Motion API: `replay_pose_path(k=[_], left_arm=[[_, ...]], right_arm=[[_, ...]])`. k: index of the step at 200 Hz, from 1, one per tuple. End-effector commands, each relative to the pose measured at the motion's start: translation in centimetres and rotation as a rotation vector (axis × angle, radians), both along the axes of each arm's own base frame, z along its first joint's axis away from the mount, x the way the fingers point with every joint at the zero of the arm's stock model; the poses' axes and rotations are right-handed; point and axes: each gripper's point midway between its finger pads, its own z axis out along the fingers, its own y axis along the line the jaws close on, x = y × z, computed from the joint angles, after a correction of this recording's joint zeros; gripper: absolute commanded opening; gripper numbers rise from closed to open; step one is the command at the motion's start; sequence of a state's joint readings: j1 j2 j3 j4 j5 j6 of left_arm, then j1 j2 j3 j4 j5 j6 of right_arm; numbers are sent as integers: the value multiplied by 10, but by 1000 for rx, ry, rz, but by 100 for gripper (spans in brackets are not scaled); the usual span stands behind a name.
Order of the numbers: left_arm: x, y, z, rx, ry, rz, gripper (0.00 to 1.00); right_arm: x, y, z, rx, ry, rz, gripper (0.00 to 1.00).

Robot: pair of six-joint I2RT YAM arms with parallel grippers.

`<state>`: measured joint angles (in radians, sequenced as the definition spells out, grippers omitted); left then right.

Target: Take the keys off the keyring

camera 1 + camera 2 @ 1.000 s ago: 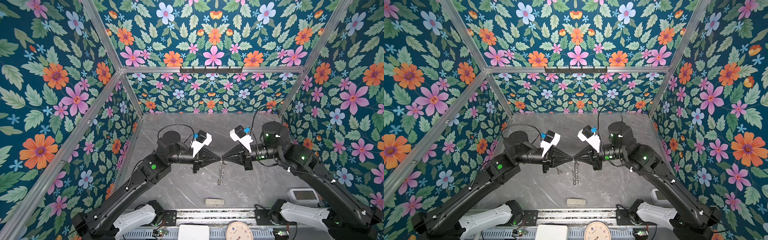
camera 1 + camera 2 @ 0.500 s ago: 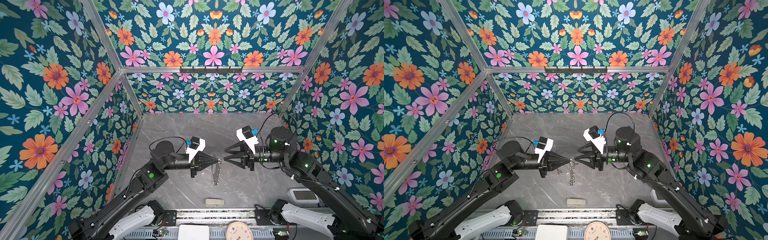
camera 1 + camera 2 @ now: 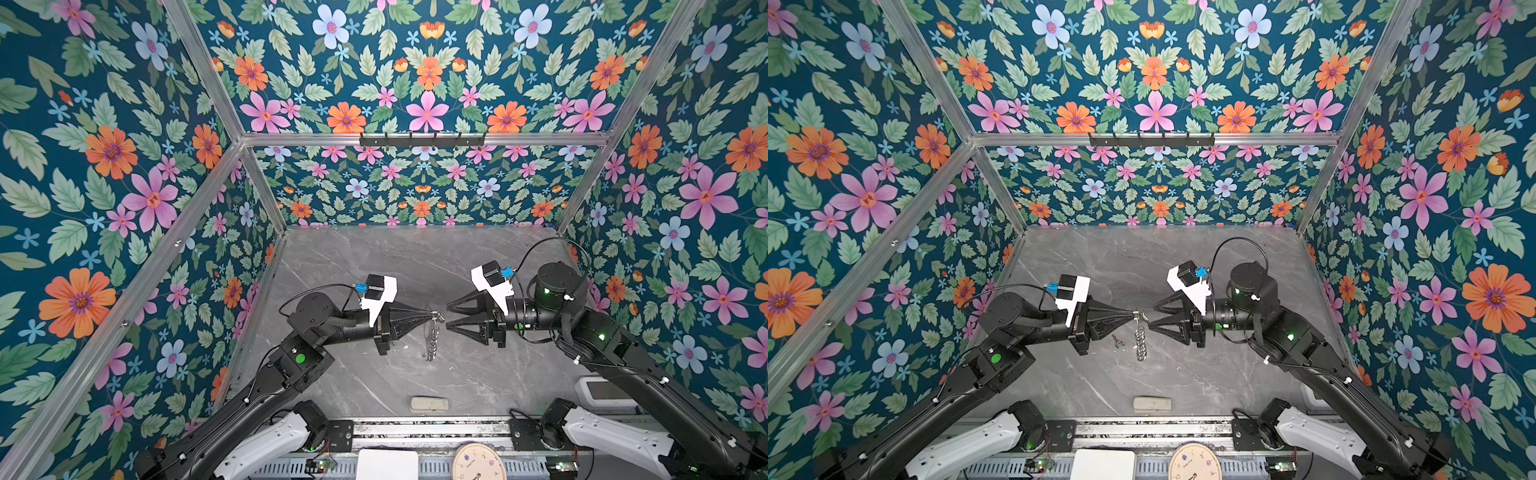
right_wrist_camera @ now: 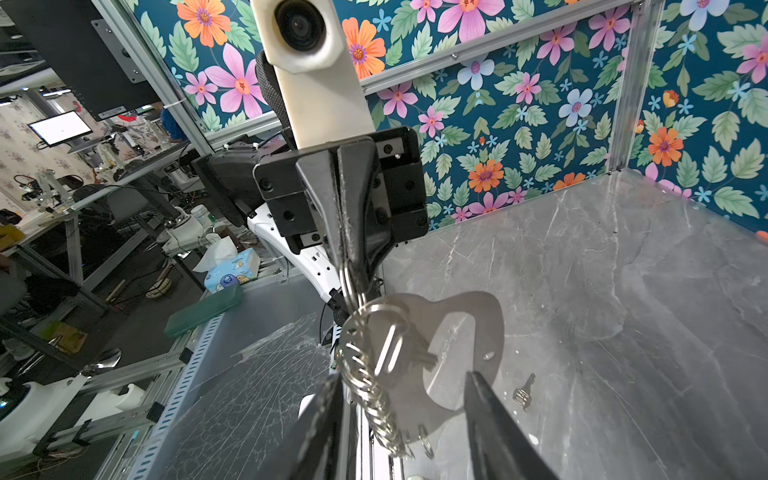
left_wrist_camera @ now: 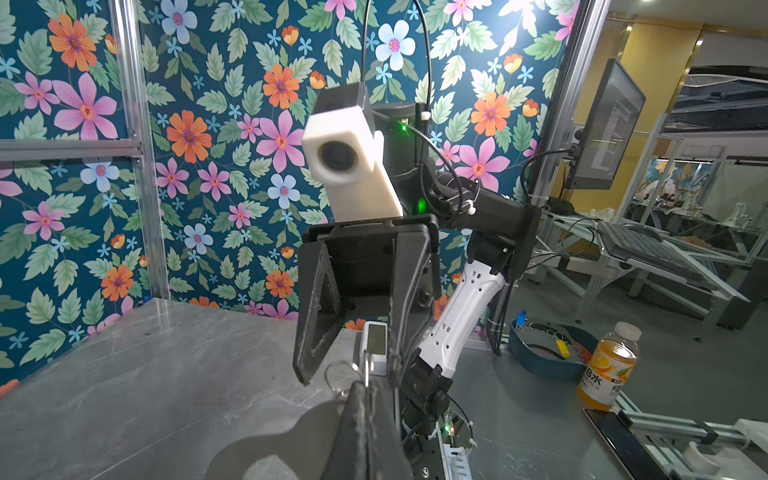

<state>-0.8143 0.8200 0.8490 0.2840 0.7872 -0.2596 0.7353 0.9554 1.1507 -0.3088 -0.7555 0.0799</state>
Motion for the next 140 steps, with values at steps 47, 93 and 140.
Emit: replay_pose_path(k=[47, 93, 140], left_arm=[[-1, 4, 17, -90, -37, 10, 0], [-1, 6, 19, -109, -39, 17, 0], [-1, 5, 18, -118, -39, 7, 0]], right_arm=[[-2, 9, 8, 11, -37, 1, 43], [5, 11, 4, -12, -35, -32, 21], [5, 12, 4, -24, -45, -42, 0]])
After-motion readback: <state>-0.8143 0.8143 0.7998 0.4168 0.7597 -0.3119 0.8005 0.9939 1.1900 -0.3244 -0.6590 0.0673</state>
